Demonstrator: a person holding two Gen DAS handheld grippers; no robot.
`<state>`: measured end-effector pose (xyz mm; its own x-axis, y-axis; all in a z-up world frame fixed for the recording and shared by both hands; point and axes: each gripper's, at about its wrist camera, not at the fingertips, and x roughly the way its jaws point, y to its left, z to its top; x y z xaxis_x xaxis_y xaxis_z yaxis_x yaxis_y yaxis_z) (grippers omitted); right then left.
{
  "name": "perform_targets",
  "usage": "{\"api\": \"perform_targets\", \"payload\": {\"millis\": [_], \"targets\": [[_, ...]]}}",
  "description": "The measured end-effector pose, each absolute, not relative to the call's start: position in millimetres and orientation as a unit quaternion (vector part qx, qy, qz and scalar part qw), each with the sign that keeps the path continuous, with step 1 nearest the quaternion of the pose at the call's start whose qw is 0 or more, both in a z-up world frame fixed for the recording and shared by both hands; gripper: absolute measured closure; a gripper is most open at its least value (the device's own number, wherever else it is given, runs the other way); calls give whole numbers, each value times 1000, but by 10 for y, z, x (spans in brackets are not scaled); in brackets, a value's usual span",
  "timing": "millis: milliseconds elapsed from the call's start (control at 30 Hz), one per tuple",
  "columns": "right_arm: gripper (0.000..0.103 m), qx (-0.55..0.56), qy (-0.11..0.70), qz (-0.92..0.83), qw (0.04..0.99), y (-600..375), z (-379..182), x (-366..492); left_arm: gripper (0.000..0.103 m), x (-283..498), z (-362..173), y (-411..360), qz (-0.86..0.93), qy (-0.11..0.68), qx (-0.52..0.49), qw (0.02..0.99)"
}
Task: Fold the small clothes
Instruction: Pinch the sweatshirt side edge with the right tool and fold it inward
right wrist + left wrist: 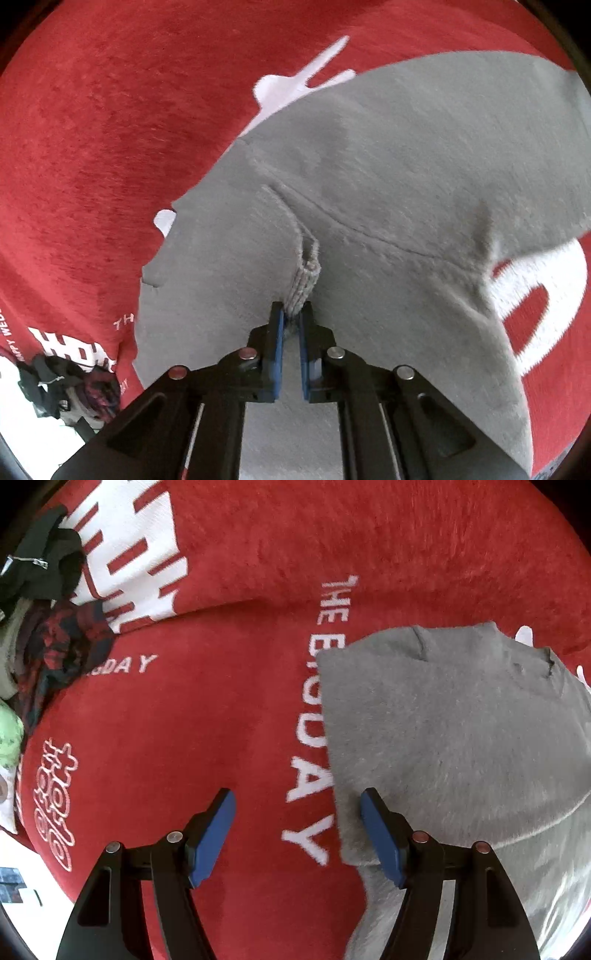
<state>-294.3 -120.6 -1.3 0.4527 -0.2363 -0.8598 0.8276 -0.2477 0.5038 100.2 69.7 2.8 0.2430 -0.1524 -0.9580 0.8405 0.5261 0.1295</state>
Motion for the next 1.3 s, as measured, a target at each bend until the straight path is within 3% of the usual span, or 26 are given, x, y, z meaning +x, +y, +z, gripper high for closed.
{"api": "perform_targets", "payload": {"millis": [33, 100, 367, 467, 567, 700, 833, 867, 900, 933, 1100, 1300], "targets": [[82, 634, 235, -472, 566, -1182, 19, -2968, 32, 1035, 67, 737, -349, 504, 341, 713], [59, 630, 239, -467, 572, -1099, 98, -3007, 32, 1103, 95, 793, -347, 507, 338, 713], [58, 630, 280, -418, 591, -442, 162, -2836, 32, 1507, -236, 665, -394, 652, 232, 606], [58, 650, 273, -378, 600, -268, 55, -2616, 33, 1531, -343, 601, -403, 661, 217, 595], [58, 666, 255, -323, 622, -190, -19, -2214, 46, 1598, -319, 608, -414, 667, 198, 587], [58, 698, 233, -241, 633, -210, -230, -1411, 49, 1671, -323, 578, -424, 666, 200, 580], [58, 719, 218, -236, 616, -257, -432, -956, 90, 1613, -250, 518, -450, 651, 209, 575], [60, 721, 213, -242, 613, -268, -449, -914, 90, 1550, -224, 531, -451, 636, 226, 584], [83, 720, 213, -251, 611, -288, -463, -867, 90, 1491, -199, 516, -453, 611, 257, 596], [97, 716, 225, -255, 609, -292, -464, -835, 90, 1425, -202, 517, -454, 589, 284, 605], [97, 673, 288, -268, 627, -266, -402, -694, 90, 1409, -265, 597, -415, 553, 348, 633], [95, 638, 329, -265, 644, -192, -183, -867, 90, 1417, 96, 856, -450, 553, 292, 638]]}}
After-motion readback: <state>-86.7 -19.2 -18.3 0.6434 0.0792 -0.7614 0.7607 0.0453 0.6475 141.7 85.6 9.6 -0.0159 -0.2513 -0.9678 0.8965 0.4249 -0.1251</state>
